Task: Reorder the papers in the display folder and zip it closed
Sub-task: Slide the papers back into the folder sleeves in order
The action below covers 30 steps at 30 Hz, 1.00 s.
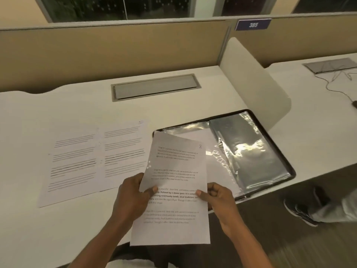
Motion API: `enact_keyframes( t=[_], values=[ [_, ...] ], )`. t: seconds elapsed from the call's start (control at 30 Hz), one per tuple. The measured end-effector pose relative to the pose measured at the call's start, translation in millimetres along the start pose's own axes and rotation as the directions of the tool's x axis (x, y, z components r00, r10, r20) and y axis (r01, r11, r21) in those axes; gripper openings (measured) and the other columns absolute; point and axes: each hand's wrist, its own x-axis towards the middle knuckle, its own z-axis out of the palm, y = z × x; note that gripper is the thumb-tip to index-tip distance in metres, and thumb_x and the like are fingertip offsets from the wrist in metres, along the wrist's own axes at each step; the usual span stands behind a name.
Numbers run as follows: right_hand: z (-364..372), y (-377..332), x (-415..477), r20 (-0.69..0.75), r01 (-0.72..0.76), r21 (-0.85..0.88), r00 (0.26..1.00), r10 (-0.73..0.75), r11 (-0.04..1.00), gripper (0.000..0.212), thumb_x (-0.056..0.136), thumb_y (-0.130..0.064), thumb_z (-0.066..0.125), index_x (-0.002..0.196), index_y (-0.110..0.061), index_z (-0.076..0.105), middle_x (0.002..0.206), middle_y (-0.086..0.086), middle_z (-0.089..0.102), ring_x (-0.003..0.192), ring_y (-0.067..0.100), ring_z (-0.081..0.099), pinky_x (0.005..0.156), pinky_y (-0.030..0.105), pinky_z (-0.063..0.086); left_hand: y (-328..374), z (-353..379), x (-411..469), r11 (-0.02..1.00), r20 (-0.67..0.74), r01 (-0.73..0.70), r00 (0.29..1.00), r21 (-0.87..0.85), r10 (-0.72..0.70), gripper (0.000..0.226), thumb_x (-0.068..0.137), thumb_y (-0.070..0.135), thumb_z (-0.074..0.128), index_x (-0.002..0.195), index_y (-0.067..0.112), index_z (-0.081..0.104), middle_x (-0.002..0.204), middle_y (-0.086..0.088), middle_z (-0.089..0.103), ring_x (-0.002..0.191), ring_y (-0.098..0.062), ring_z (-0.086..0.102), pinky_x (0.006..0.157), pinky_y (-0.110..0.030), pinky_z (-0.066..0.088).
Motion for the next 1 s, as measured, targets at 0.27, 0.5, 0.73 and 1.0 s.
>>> enact_keyframes(
  t=[0.27,0.5,0.73,1.0],
  values=[
    [-81,-35,41,-0.052,0.025,0.009,0.998,-0.024,1.0,0.023,0.089,-0.005,0.08,0.107,0.003,0.069,0.098,0.012,0.081,0.094,0.028,0.079,0.078,0.037,0.064,42,60,8,1.0,0.051,0.01,0.999,-0.013,-0.009,0.025,0.095,0.026,0.08,0.118,0.033,0.074,0.095,0.015,0.081,0.078,-0.009,0.079,0.075,-0.039,0.065],
    [-126,-92,106,-0.066,0.08,-0.016,0.995,-0.081,0.997,0.029,0.087,-0.001,0.081,0.111,-0.003,0.066,0.093,0.012,0.08,0.093,0.028,0.079,0.075,0.035,0.063,75,91,55,0.996,0.099,-0.03,0.994,-0.079,0.037,0.028,0.094,0.023,0.081,0.12,0.031,0.075,0.097,0.015,0.082,0.084,-0.013,0.08,0.082,-0.045,0.066],
    [-193,-162,162,0.01,0.22,-0.361,0.973,-0.231,0.906,0.056,0.074,-0.007,0.093,0.119,-0.025,0.066,0.097,0.0,0.079,0.09,0.016,0.076,0.08,0.034,0.064,117,135,109,0.997,0.206,-0.028,0.978,-0.073,0.042,0.029,0.094,0.022,0.081,0.12,0.032,0.074,0.1,0.014,0.082,0.085,-0.013,0.08,0.082,-0.048,0.066],
    [-217,-253,234,0.403,0.354,-0.757,0.915,-0.034,0.549,0.038,0.072,-0.016,0.097,0.101,-0.02,0.073,0.089,-0.004,0.08,0.079,0.011,0.075,0.081,0.04,0.063,162,167,151,0.997,0.264,-0.08,0.962,0.023,0.071,0.021,0.094,0.027,0.081,0.111,0.037,0.075,0.097,0.02,0.08,0.082,-0.006,0.078,0.079,-0.047,0.066]
  ],
)
